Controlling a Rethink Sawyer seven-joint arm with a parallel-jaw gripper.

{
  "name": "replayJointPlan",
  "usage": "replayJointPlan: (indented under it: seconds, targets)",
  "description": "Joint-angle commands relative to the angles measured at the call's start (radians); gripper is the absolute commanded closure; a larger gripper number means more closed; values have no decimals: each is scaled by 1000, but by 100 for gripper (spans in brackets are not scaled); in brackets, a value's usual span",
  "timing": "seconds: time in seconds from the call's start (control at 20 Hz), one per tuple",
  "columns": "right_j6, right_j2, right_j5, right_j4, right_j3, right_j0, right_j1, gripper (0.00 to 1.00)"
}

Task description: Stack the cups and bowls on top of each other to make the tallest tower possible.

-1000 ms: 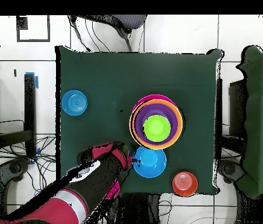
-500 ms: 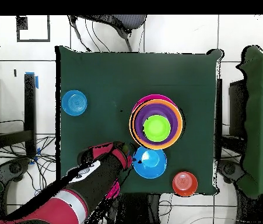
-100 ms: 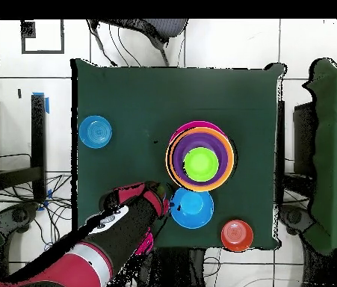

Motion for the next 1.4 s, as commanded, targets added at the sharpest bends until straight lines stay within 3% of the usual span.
replayJointPlan:
  seconds: [0.05, 0.5, 1.4]
  targets:
    - [71, 80, 25, -27, 18, -22, -3, 100]
    - [15, 81, 156, -38, 87, -16, -118, 100]
    - [-21, 101, 291, -79, 99, -39, -196, 100]
